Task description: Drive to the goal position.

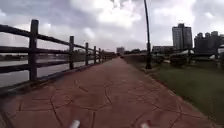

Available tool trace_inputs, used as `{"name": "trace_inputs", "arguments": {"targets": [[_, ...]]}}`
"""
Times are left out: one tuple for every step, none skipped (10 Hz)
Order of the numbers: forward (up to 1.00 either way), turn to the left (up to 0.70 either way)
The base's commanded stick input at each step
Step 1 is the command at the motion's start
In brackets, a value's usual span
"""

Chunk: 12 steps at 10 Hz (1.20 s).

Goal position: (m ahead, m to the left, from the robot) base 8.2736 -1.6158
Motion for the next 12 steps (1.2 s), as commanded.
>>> {"name": "trace_inputs", "arguments": {"targets": [[0.7,0.0],[0.7,0.0],[0.7,0.0],[0.7,0.0],[0.7,0.0],[0.7,0.0],[0.7,0.0],[0.7,0.0],[0.7,0.0],[0.7,0.0],[0.7,0.0],[0.7,-0.32]]}}
